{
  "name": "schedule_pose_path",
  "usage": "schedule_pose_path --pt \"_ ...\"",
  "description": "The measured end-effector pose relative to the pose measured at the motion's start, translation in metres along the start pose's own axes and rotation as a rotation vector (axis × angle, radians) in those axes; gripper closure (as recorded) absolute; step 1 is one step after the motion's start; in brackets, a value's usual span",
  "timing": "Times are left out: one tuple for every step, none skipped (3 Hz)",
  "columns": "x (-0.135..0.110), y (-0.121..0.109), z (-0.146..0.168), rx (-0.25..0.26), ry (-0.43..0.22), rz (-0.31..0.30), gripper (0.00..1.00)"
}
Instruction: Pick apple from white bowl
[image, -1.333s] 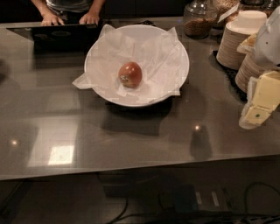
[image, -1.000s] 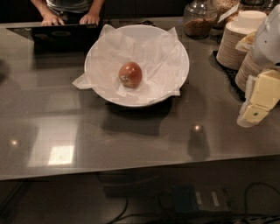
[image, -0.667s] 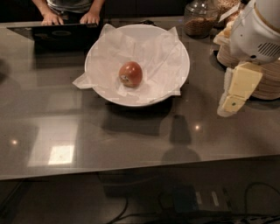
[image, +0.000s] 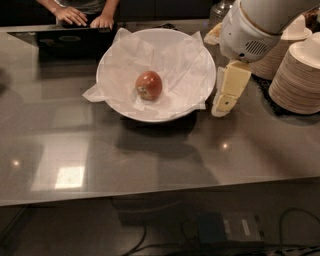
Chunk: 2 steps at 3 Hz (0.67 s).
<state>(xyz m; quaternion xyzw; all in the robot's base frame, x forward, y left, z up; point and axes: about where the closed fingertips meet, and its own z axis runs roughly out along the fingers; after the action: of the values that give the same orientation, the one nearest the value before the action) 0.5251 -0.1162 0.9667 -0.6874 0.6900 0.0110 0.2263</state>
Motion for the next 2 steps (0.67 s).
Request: schedule_pose_path --pt "0.0 0.0 0.0 0.0 0.0 0.0 0.0" --pt "-0.0067 -0.0084 0.0059 0.025 -0.055 -0.016 0.0"
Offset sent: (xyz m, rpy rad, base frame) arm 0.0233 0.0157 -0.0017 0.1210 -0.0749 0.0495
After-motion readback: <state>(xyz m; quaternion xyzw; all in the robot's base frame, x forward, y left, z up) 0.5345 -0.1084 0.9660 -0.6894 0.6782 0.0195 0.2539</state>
